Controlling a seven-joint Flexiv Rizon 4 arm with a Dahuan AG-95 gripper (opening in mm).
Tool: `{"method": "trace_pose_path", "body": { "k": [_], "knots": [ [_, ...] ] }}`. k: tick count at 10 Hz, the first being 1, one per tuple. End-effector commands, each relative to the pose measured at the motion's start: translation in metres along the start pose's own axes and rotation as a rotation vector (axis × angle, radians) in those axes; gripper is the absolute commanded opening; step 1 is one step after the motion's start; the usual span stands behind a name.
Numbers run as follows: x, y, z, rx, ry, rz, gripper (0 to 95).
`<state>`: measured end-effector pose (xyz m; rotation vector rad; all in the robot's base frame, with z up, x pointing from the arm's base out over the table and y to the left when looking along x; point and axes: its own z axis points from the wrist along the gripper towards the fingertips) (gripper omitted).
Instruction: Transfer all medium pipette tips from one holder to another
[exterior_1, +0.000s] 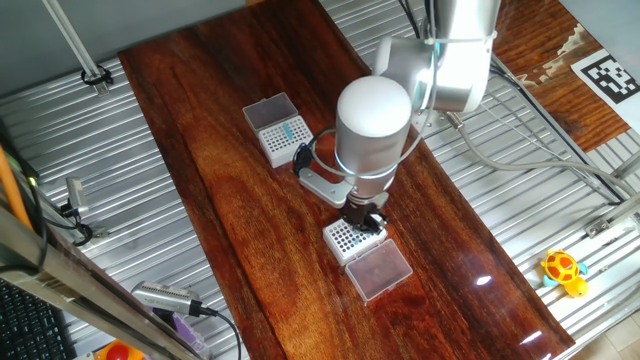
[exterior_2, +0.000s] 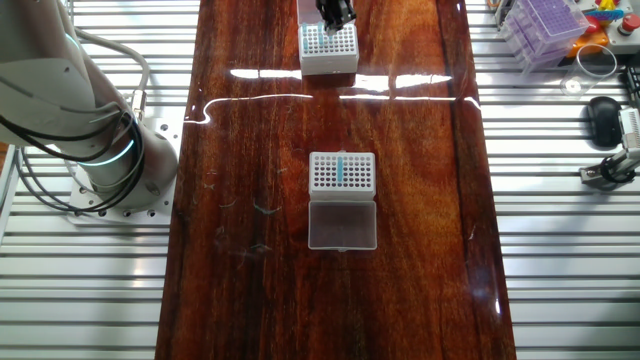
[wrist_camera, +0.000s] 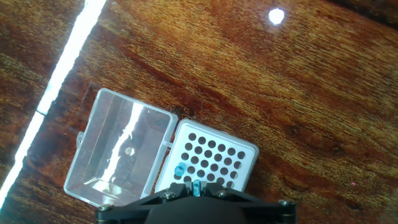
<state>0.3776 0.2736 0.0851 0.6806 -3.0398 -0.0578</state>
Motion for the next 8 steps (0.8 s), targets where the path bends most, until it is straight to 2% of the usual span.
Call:
{"method": "trace_pose_path", "body": {
  "k": [1, 3, 4, 8],
  "knots": [
    [0.001, 0.001, -0.005, -0.001, 0.002, -0.001, 0.0],
    [0.002, 0.002, -0.015, -0.006, 0.007, -0.002, 0.0],
    [0.003, 0.002, -0.025, -0.007, 0.011, -0.01, 0.0],
    [0.01, 0.003, -0.054, -0.012, 0.018, -0.032, 0.0]
  ]
}}
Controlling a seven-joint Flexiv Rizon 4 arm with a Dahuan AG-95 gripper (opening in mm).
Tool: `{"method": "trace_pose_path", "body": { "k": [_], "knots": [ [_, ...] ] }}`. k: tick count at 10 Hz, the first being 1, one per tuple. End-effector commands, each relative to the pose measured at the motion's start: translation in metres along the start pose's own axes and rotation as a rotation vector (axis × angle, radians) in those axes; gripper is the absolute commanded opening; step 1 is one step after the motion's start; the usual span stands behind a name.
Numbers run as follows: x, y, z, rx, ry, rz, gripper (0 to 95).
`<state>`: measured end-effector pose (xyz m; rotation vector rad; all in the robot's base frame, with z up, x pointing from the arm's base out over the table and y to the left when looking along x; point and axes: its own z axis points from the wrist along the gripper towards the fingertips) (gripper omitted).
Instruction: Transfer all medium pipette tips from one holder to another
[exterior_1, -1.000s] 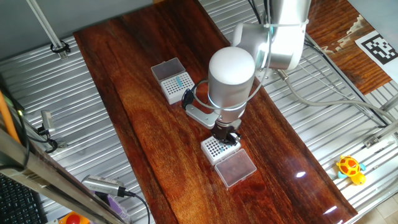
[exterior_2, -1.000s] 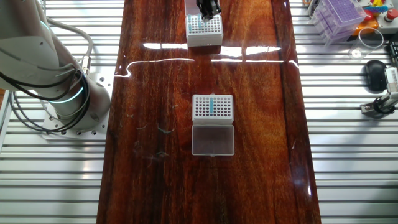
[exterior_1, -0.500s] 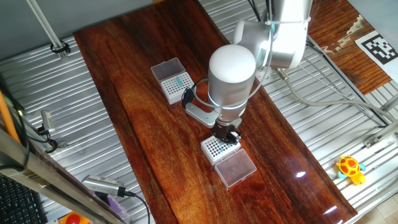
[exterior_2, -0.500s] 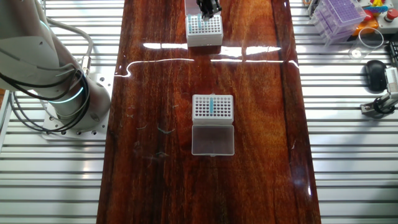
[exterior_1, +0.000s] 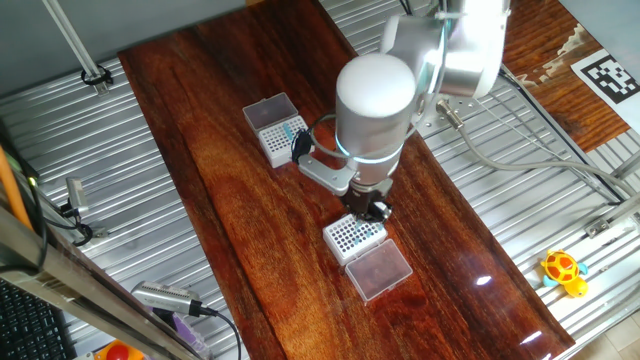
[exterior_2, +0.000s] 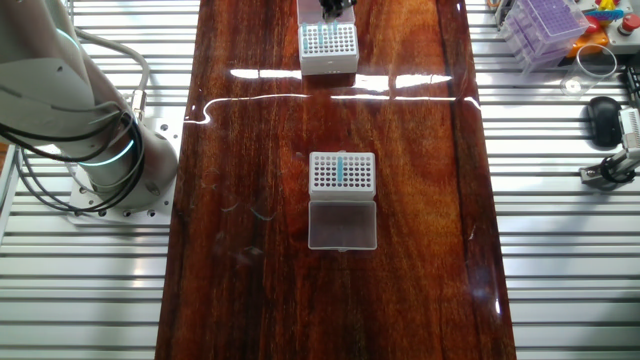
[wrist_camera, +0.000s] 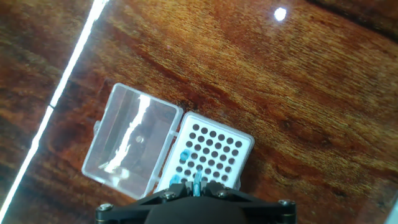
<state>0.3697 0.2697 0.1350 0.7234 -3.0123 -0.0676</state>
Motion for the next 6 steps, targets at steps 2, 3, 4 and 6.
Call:
{"method": "trace_pose_path", "body": {
  "k": [2, 3, 4, 6],
  "knots": [
    [0.005, 0.003, -0.018, -0.006, 0.009, -0.006, 0.0],
    [0.005, 0.004, -0.022, -0.007, 0.011, -0.006, 0.0],
    [0.006, 0.005, -0.026, -0.008, 0.012, -0.006, 0.0],
    [0.007, 0.002, -0.031, -0.009, 0.014, -0.016, 0.0]
  ]
}}
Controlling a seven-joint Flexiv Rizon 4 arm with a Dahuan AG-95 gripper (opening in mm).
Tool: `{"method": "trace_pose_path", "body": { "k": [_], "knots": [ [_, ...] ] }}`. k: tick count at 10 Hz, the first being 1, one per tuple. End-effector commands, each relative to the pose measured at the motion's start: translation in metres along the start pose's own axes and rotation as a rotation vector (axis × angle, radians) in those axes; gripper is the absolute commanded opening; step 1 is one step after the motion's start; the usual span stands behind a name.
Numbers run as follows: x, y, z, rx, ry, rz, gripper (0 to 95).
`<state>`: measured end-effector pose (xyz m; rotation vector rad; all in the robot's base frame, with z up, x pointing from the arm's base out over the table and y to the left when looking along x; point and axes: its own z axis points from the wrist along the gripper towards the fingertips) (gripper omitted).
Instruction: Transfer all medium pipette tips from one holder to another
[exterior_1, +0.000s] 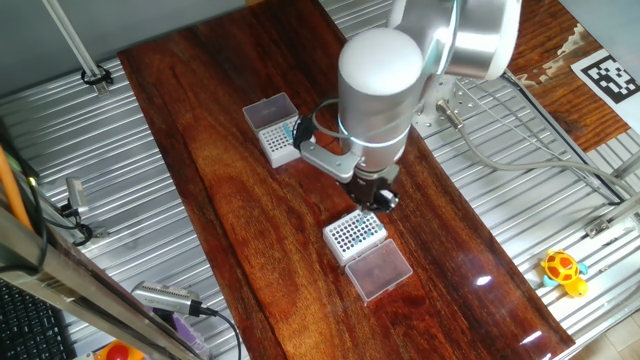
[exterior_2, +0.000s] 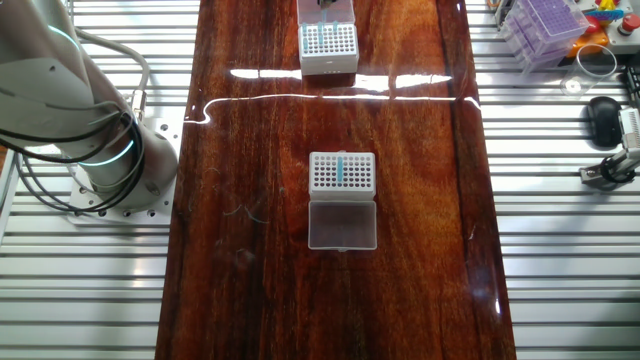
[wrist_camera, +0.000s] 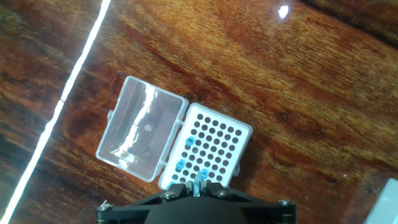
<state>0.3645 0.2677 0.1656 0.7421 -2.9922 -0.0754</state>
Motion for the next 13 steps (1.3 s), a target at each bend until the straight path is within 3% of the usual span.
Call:
{"method": "trace_pose_path", "body": {
  "k": [1, 4, 8, 9, 11, 13],
  "knots": [
    [0.002, -0.004, -0.004, 0.0, 0.004, -0.012, 0.0],
    [0.004, -0.005, -0.005, -0.011, -0.004, 0.004, 0.0],
    [0.005, -0.008, -0.006, 0.016, 0.012, -0.008, 0.0],
    [0.007, -0.017, -0.007, 0.022, 0.016, -0.028, 0.0],
    [0.014, -0.061, -0.005, 0.022, 0.016, -0.108, 0.0],
    [0.02, -0.09, -0.005, 0.02, 0.015, -0.162, 0.0]
  ]
}}
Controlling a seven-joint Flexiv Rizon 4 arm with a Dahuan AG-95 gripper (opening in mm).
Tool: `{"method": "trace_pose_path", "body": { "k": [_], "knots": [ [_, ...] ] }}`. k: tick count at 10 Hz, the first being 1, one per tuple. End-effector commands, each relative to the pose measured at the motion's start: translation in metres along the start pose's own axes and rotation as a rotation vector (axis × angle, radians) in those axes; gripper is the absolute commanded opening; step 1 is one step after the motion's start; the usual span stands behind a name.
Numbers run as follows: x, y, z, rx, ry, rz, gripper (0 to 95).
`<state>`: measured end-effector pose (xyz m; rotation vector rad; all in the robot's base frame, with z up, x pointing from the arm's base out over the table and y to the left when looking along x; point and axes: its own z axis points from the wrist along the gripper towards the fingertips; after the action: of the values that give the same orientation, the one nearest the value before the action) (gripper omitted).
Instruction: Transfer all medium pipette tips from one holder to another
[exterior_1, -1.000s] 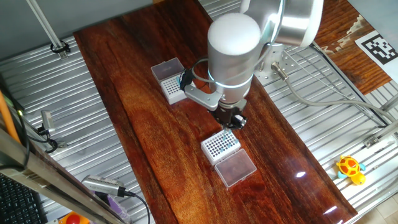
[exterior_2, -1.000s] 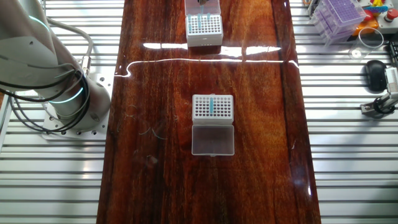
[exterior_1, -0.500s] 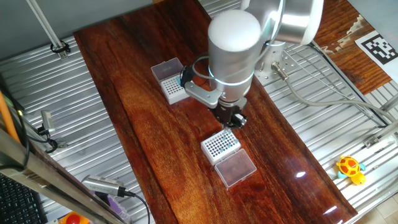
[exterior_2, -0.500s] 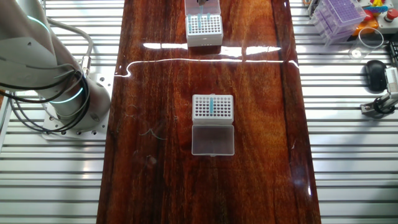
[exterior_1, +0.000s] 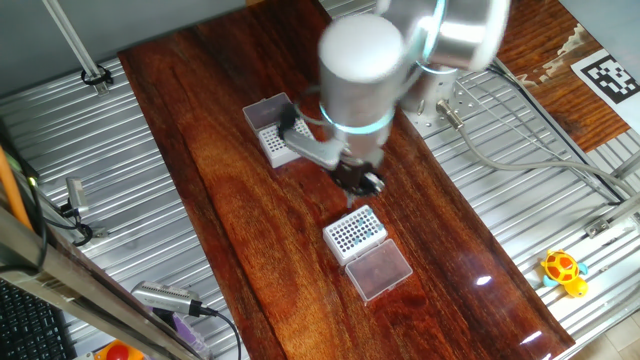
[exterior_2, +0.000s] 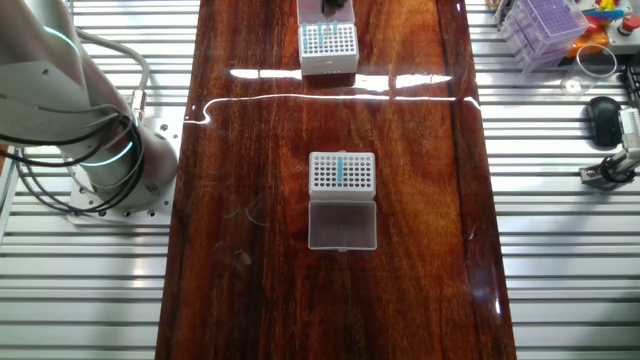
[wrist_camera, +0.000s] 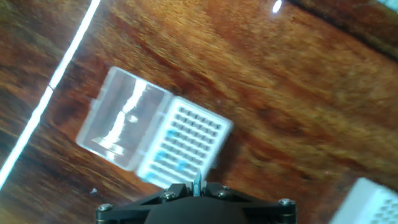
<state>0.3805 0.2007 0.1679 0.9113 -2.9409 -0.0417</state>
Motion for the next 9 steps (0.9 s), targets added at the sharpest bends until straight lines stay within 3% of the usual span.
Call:
{"method": "trace_pose_path", "body": {
  "k": [1, 4, 7, 8, 9],
  "knots": [
    [0.01, -0.03, 0.0, 0.001, 0.005, -0.06, 0.0],
    [0.012, -0.03, 0.0, -0.002, 0.002, -0.041, 0.0],
    [0.012, -0.03, 0.0, -0.001, 0.002, 0.054, 0.0],
    [0.014, -0.034, 0.001, 0.0, -0.003, 0.052, 0.0],
    [0.023, -0.053, 0.0, 0.002, -0.003, 0.014, 0.0]
  ]
}}
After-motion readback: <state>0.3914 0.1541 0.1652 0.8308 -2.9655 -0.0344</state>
